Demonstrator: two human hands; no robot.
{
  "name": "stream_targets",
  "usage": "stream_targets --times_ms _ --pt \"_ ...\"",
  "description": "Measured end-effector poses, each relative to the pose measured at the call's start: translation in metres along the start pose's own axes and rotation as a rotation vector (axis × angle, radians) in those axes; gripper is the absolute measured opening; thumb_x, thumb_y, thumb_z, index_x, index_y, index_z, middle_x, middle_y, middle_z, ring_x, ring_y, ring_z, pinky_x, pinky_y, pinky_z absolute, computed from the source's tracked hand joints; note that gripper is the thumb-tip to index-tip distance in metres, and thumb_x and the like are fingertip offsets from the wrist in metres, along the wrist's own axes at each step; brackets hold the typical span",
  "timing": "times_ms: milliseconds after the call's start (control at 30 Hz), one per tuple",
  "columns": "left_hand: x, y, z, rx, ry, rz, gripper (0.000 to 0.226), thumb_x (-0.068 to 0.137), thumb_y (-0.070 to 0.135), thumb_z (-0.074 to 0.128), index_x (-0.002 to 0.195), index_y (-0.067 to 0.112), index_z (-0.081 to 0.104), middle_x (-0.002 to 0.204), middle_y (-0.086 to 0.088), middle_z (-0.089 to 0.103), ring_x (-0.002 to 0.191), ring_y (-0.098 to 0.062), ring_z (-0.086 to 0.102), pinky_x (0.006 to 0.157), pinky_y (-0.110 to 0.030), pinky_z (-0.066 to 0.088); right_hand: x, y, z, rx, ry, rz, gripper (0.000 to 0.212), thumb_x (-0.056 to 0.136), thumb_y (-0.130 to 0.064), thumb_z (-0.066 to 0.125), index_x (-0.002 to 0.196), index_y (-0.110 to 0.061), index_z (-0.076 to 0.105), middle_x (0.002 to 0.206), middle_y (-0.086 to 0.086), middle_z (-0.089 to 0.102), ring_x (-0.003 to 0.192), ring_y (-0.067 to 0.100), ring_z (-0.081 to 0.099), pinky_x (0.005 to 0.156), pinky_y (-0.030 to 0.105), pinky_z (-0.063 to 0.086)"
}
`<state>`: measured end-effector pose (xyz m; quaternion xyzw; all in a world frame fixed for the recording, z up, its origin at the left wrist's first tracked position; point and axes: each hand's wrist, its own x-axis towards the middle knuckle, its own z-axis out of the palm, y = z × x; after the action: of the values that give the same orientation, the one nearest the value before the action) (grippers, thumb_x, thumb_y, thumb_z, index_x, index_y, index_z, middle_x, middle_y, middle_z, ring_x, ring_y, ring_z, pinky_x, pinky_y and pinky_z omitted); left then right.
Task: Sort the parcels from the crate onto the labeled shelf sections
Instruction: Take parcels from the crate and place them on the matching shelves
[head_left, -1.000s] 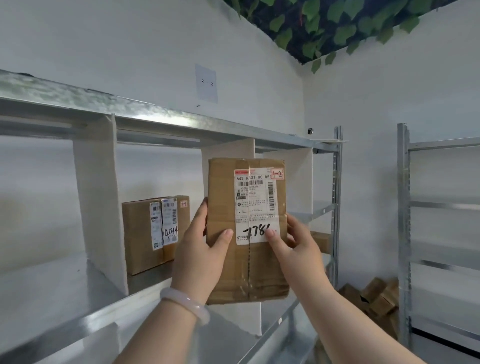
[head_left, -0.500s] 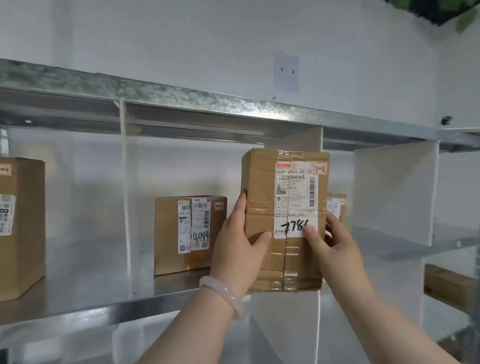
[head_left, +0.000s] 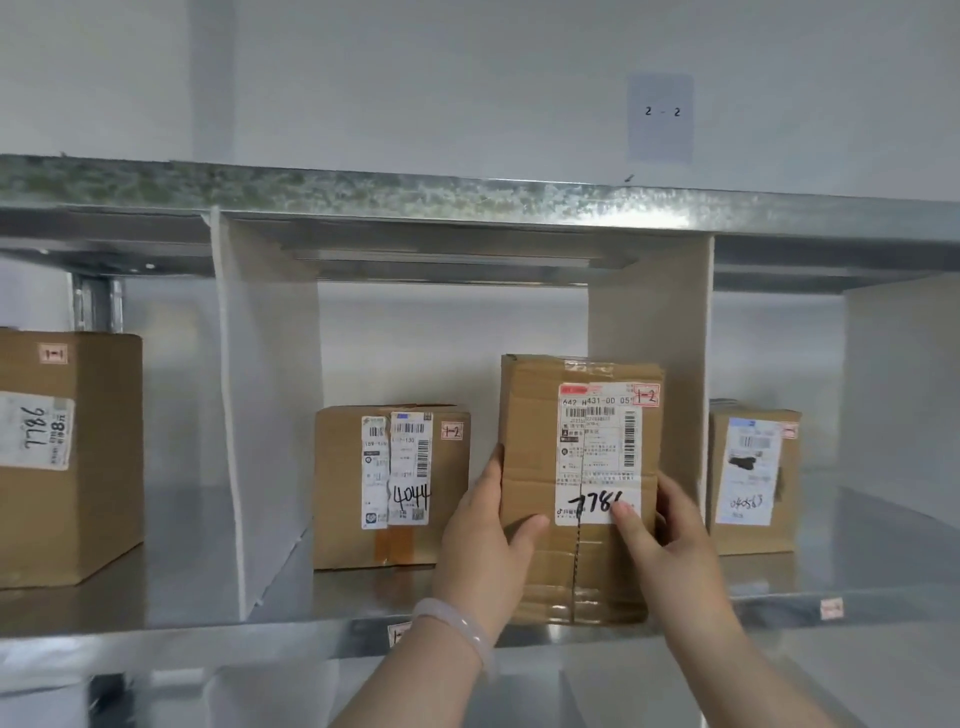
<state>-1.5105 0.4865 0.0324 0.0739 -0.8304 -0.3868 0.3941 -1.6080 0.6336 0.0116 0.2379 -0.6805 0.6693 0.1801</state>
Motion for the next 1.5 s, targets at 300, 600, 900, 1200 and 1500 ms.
stream_targets --times_ms 300,600,900,1200,1500 --pt "0.029 -0.013 0.018 0.066 0.054 -0.058 0.066 0.089 0.027 0.068 0.144 0.042 0.035 0.125 0.019 0.057 0.112 -0.002 0.054 0.092 -0.020 0.045 0.035 0.017 0.012 0.079 -0.103 0.100 0.045 0.089 -0.028 0.068 0.131 -0.034 0.055 0.116 -0.016 0.067 0.114 0.004 0.059 0.091 0.023 0.045" --pt "0.056 -0.020 0.036 0.013 0.073 -0.142 0.068 0.091 0.019 0.065 0.145 0.043 0.032 0.123 0.020 0.059 0.108 -0.002 0.055 0.094 -0.021 0.043 0.059 0.025 0.028 0.170 -0.095 0.196 0.039 0.089 -0.026 0.069 0.126 -0.033 0.058 0.109 -0.017 0.064 0.100 0.003 0.056 0.089 0.026 0.039" --pt "0.065 -0.026 0.043 -0.036 0.084 -0.178 0.077 0.092 0.018 0.063 0.151 0.044 0.021 0.132 0.014 0.056 0.118 -0.009 0.056 0.101 -0.029 0.045 0.065 0.024 0.032 0.169 -0.091 0.213 0.057 0.091 -0.024 0.066 0.142 -0.028 0.044 0.126 -0.013 0.055 0.115 0.010 0.052 0.094 0.026 0.038" --pt "0.023 -0.031 0.021 -0.164 0.085 -0.110 0.085 0.090 0.026 0.068 0.151 0.047 0.013 0.154 0.015 0.034 0.142 -0.008 0.033 0.116 -0.038 0.031 0.003 0.020 0.030 -0.138 -0.073 -0.078 0.071 0.086 -0.027 0.071 0.146 -0.037 0.035 0.145 -0.013 0.043 0.136 0.007 0.036 0.113 0.036 0.033" --pt "-0.058 -0.071 -0.063 -0.020 0.262 -0.062 0.059 0.086 0.031 0.066 0.128 0.060 0.036 0.133 0.030 0.046 0.127 0.005 0.046 0.108 -0.034 0.043 -0.091 -0.011 0.111 0.052 -0.366 -0.304 0.058 0.087 -0.033 0.068 0.137 -0.048 0.041 0.142 -0.024 0.043 0.134 -0.006 0.035 0.110 0.030 0.037"
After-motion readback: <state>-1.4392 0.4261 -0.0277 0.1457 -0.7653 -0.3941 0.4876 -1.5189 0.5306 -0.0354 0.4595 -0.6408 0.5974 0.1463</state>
